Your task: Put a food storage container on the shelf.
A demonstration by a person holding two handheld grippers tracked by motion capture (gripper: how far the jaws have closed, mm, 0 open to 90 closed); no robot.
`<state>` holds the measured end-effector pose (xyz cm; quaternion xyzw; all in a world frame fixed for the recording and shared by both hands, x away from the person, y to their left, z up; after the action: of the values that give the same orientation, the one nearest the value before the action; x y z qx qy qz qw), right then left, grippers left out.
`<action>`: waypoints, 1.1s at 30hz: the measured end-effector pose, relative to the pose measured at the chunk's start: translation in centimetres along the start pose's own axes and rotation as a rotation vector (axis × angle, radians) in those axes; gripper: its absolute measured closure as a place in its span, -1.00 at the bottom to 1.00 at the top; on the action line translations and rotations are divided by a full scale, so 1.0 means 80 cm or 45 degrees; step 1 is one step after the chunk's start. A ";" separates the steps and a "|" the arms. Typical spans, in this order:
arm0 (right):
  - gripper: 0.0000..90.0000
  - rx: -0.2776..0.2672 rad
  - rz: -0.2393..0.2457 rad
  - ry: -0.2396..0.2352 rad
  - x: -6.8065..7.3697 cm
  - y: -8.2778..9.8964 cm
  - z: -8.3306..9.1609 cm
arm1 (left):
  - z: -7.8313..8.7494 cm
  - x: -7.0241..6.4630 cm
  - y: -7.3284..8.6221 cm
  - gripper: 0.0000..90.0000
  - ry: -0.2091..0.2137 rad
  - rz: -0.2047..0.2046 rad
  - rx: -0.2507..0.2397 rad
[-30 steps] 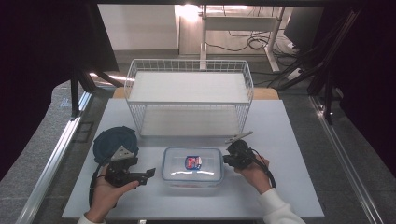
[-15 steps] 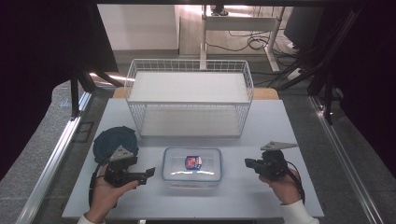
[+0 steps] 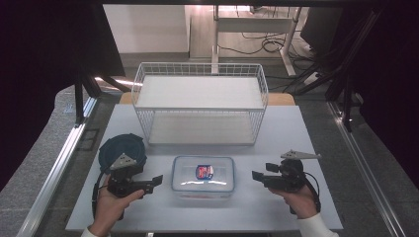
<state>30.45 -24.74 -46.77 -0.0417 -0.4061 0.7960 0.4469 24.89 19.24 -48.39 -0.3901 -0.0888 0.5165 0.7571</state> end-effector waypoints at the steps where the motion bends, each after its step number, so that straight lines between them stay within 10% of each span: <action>1: -0.46 0.000 0.001 -0.001 0.000 0.000 0.000 | 0.000 -0.001 0.000 -0.67 0.004 0.002 -0.003; 22: -0.62 0.048 0.005 -0.016 0.009 0.001 -0.013 | -0.006 -0.004 -0.012 -0.58 0.072 0.043 -0.015; 33: -0.72 0.091 -0.097 -0.216 0.029 -0.002 -0.044 | -0.051 -0.007 -0.030 -0.75 0.347 0.290 0.123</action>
<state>30.70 -20.82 -48.31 0.0574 -0.4151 0.7931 0.4421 28.55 16.36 -49.41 -0.4271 0.0843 0.5449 0.7166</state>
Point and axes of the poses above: each handheld gripper's, and its own axes: z roughly backward along the jaws, y roughly out of its underside, x roughly to its left, the point moved 2 cm from there along -z, roughly forward along the jaws, and after that the axes turned 5 degrees about x, right-handed, at the moved point
